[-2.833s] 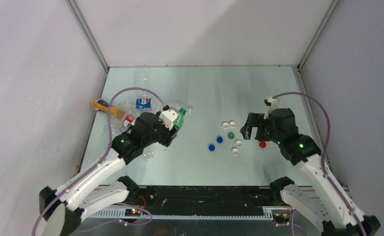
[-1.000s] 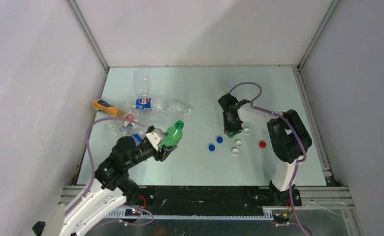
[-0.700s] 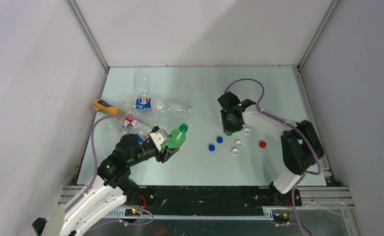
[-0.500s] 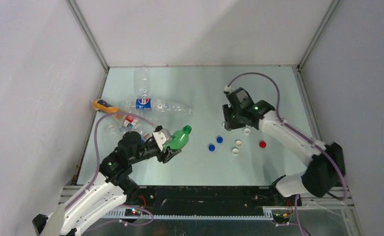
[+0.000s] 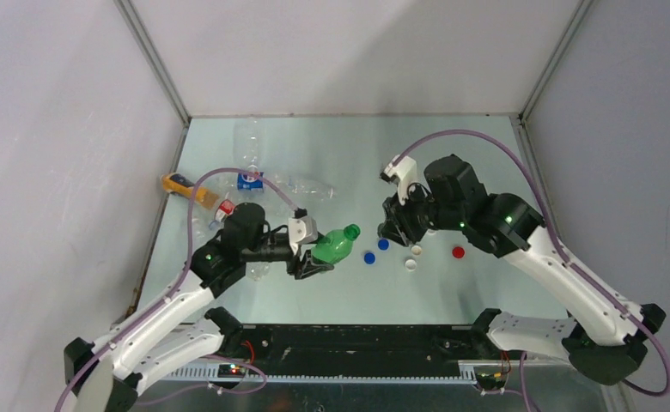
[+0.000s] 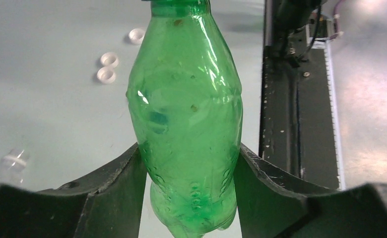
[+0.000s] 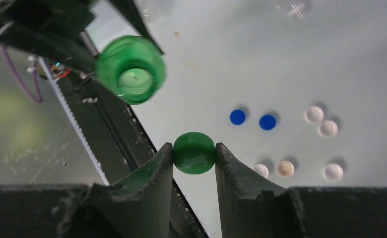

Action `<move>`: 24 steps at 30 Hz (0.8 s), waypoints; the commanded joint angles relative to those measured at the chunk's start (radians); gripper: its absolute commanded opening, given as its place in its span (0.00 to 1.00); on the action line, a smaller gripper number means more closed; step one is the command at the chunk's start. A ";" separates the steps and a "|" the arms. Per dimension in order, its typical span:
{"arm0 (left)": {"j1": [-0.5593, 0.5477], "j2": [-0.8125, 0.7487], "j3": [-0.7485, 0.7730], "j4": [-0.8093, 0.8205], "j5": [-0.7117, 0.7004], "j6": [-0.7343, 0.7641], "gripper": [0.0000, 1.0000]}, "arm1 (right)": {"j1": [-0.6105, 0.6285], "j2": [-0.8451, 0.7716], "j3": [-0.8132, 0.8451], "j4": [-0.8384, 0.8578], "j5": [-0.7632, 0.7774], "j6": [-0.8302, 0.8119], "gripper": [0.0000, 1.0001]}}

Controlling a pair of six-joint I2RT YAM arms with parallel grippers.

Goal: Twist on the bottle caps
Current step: Screw the bottle cap onto the plastic bottle.

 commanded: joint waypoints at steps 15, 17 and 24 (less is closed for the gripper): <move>-0.012 0.167 0.232 -0.209 0.264 0.188 0.32 | 0.084 -0.090 0.035 0.099 -0.251 -0.451 0.23; -0.016 0.170 0.241 -0.229 0.263 0.198 0.32 | 0.083 -0.094 0.035 0.108 -0.274 -0.464 0.22; -0.023 0.161 0.248 -0.244 0.254 0.208 0.32 | 0.085 -0.089 0.035 0.113 -0.360 -0.483 0.23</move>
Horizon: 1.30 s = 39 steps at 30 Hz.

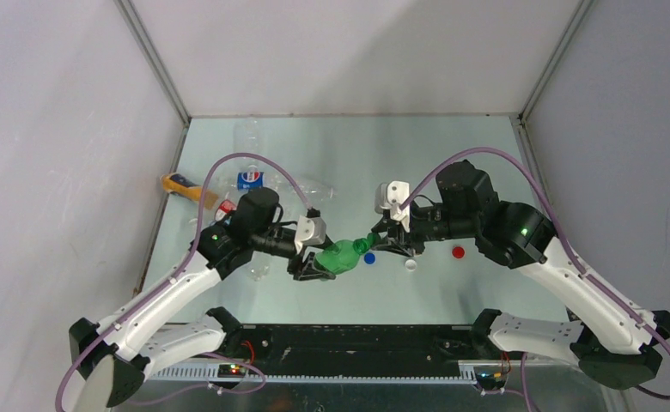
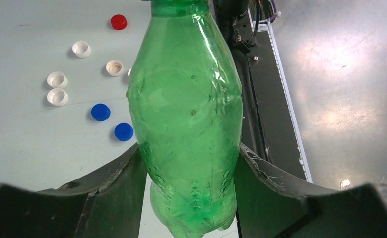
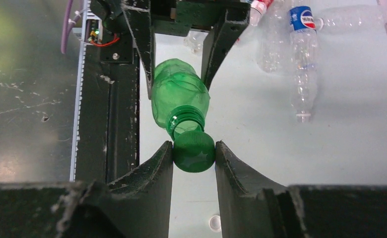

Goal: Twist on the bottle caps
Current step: Screw the bottle cap onto the plastic bottle.

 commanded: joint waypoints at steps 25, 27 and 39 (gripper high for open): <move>-0.026 -0.004 0.073 0.001 0.082 0.037 0.27 | 0.012 0.067 0.033 -0.048 -0.163 -0.110 0.23; -0.025 0.005 0.081 0.004 0.114 0.040 0.26 | 0.012 0.073 0.033 -0.064 -0.170 -0.129 0.22; -0.026 0.070 0.143 -0.016 0.243 0.073 0.23 | 0.012 0.090 0.009 -0.108 -0.231 -0.249 0.20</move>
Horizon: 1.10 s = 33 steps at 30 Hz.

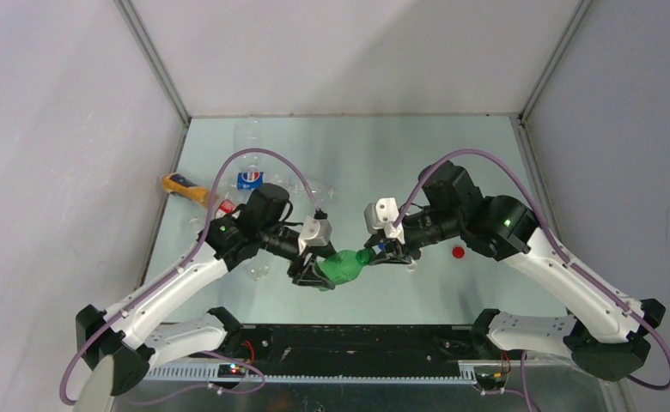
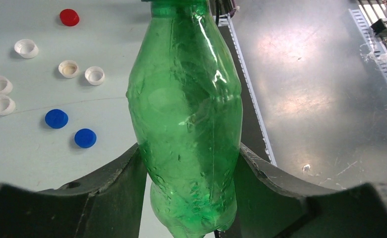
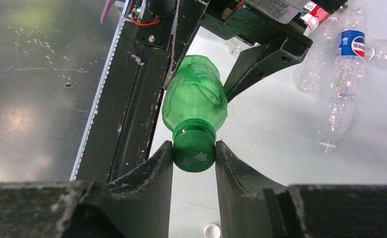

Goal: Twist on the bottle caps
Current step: Screw the bottle cap onto the plastic bottle.

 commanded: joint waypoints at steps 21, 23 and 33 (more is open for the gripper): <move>-0.010 -0.039 0.037 0.250 -0.061 -0.032 0.19 | 0.004 0.087 -0.014 -0.008 -0.054 -0.113 0.12; -0.010 -0.062 0.017 0.297 -0.105 -0.043 0.19 | -0.001 0.098 -0.015 0.007 -0.059 -0.067 0.11; -0.021 -0.127 -0.052 0.452 -0.251 -0.064 0.20 | -0.065 0.134 -0.013 0.090 -0.073 0.242 0.06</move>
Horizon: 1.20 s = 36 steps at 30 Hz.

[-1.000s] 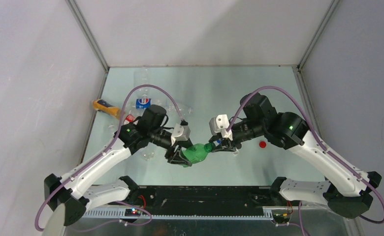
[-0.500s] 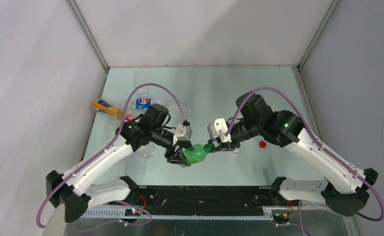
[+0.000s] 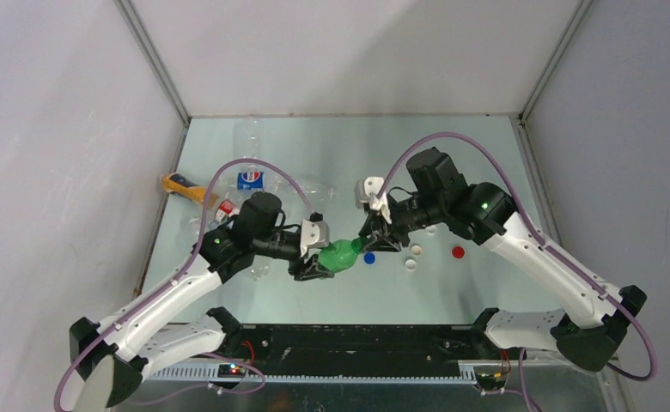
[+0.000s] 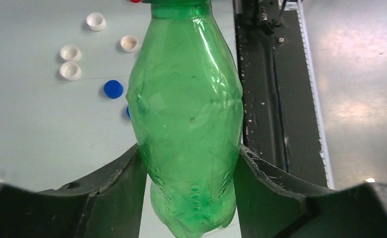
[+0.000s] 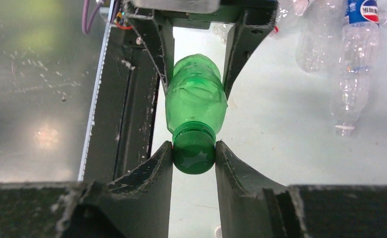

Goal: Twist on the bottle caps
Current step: Screw the bottle cap onto the plastic bottle.

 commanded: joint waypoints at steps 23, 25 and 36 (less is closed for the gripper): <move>-0.131 -0.056 -0.109 0.700 -0.449 -0.113 0.15 | -0.036 0.096 -0.004 0.092 0.358 1.046 0.00; -0.133 -0.047 -0.106 0.698 -0.449 -0.126 0.14 | -0.018 0.099 0.002 0.077 0.395 1.032 0.00; -0.117 -0.041 -0.038 0.517 -0.388 -0.227 0.00 | 0.012 0.061 0.002 0.075 0.405 0.833 0.00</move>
